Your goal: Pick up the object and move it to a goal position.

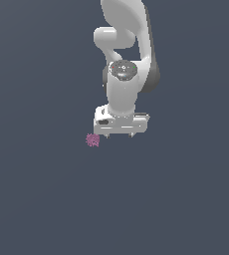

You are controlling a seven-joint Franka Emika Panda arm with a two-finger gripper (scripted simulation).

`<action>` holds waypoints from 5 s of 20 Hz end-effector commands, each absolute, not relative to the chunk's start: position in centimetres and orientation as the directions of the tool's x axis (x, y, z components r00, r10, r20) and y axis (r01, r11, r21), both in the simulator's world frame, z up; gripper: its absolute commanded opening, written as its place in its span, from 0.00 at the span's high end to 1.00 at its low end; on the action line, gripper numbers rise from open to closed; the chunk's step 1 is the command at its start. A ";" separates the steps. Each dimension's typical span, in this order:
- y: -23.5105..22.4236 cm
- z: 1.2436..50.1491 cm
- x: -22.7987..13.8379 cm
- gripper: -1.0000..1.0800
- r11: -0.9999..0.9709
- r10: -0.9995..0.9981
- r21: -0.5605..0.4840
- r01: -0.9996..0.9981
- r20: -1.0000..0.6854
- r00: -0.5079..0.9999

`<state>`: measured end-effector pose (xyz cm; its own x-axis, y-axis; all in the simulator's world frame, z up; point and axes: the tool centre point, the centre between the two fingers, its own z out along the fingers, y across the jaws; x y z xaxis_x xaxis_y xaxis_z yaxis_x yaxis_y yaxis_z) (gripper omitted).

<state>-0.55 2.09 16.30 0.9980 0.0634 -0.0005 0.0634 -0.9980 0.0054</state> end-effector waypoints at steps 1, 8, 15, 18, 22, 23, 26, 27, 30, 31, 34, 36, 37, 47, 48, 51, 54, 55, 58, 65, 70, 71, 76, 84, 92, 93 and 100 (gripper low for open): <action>2.1 16.3 -0.5 0.04 -0.998 0.063 0.005 0.063 -0.001 0.998; 0.3 17.3 -0.3 0.04 -0.999 0.053 0.003 0.053 0.008 0.999; -0.2 17.5 -0.4 0.04 -0.999 0.051 0.003 0.051 0.010 0.999; -1.0 16.9 -0.7 0.04 -0.999 0.049 0.002 0.049 0.009 0.999; -2.8 15.5 -1.5 0.04 -0.999 0.046 0.001 0.046 0.007 0.999; -3.4 15.0 -1.8 0.04 -0.999 0.045 0.001 0.045 0.007 0.999; -5.6 13.4 -3.0 0.04 -0.999 0.040 0.000 0.040 0.005 0.999; -6.4 12.8 -3.4 0.04 -0.999 0.039 0.000 0.039 0.004 0.999; -8.5 11.2 -4.8 0.04 -0.999 0.034 0.000 0.034 0.003 0.999; -9.0 10.8 -5.2 0.04 -0.999 0.032 0.000 0.032 0.002 0.999; -10.3 9.8 -6.2 0.04 -1.000 0.029 0.000 0.029 0.001 1.000; -10.9 9.4 -6.7 0.04 -1.000 0.028 0.000 0.028 0.000 1.000; -11.1 9.2 -6.9 0.04 -1.000 0.027 0.000 0.027 0.000 1.000; -11.3 7.9 -7.0 0.04 -1.000 0.025 0.000 0.025 -0.001 1.000; -11.3 7.5 -7.1 0.04 -1.000 0.025 0.000 0.025 -0.001 1.000; -11.3 5.9 -7.2 0.04 -1.000 0.026 0.000 0.026 0.000 1.000; -11.3 4.7 -7.2 0.04 -1.000 0.026 0.000 0.026 0.000 1.000; -11.3 4.5 -7.2 0.04 -1.000 0.026 0.000 0.026 0.000 1.000; -11.3 4.0 -7.1 0.04 -1.000 0.026 0.000 0.026 0.000 1.000; -11.3 4.0 -7.1 1.00 -1.000 0.026 0.000 0.026 0.000 1.000; -11.4 4.1 -7.1 1.00 -1.000 0.025 0.001 0.025 0.002 1.000; -11.4 4.2 -7.1 1.00 -1.000 0.025 0.001 0.025 0.002 1.000; -11.1 5.1 -7.0 1.00 -1.000 0.025 0.001 0.025 0.002 1.000; -9.6 9.5 -6.7 1.00 -1.000 0.025 0.001 0.025 0.002 1.000; -7.1 17.1 -6.2 1.00 -1.000 0.025 0.001 0.025 0.001 1.000; -6.7 18.2 -6.1 1.00 -1.000 0.025 0.002 0.025 0.001 1.000; -4.3 25.7 -5.5 1.00 -1.000 0.025 0.002 0.025 0.001 1.000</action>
